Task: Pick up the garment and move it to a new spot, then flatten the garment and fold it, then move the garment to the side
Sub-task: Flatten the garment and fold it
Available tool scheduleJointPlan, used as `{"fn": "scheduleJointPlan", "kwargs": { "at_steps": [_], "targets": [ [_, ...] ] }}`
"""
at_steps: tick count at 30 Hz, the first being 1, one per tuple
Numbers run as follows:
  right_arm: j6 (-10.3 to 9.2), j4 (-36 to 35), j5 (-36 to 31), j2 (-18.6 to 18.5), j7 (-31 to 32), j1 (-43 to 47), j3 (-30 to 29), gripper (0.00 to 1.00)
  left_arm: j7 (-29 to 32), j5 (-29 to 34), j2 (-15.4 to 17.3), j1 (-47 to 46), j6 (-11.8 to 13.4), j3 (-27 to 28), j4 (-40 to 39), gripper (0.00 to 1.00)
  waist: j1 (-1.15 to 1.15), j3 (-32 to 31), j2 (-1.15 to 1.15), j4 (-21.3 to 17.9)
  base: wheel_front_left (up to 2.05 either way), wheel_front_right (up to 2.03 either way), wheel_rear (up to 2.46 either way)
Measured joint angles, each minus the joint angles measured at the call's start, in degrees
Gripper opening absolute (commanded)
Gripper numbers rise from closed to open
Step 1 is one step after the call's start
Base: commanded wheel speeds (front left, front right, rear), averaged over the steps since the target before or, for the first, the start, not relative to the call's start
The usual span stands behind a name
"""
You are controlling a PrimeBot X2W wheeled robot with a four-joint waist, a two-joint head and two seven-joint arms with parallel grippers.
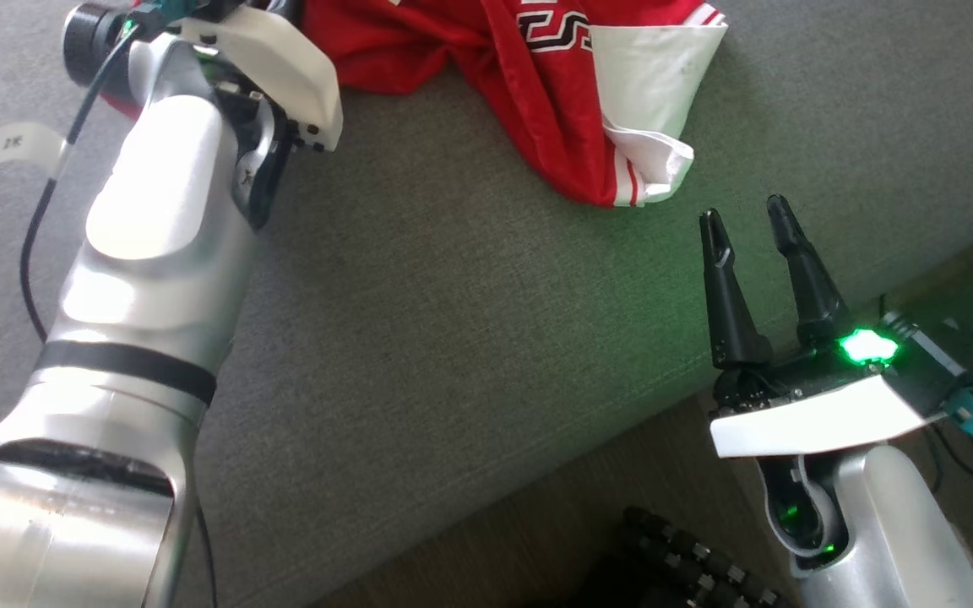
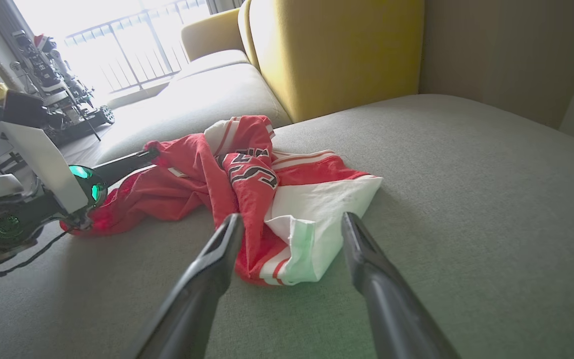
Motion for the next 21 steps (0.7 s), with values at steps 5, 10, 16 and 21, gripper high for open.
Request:
{"fn": "scheduleJointPlan", "kwargs": {
  "at_steps": [5, 10, 16, 21],
  "targets": [
    [0.0, 0.97, -0.64, 0.0, 0.0, 0.01, -0.33, 1.0, -2.26, 0.75, -0.11, -0.49, 0.09, -1.03, 0.03, 0.0, 0.0, -0.78, 0.0, 1.0, 0.0, 0.0, 0.0],
    [0.0, 1.72, -1.93, 0.0, 0.0, 0.02, -1.98, 1.0, -3.1, 0.76, -0.19, -0.12, 1.09, -1.12, -3.65, 0.0, 0.0, -2.48, 0.0, 2.98, 0.0, 0.0, 0.0],
    [0.0, 2.1, -4.63, -0.01, 0.0, -0.03, -3.83, 1.0, -3.33, 0.76, -0.18, 3.27, 2.23, -0.71, -13.93, 0.0, 0.0, -5.16, 0.0, 6.71, 0.0, 0.0, 0.0],
    [0.0, 3.87, -7.36, -0.02, 0.0, -0.03, -7.35, 1.0, -3.5, 0.76, 0.89, 11.51, 2.83, 0.73, -23.65, 0.0, 0.0, -8.94, 0.0, 11.72, 0.0, 0.0, 0.0]
  ]
}}
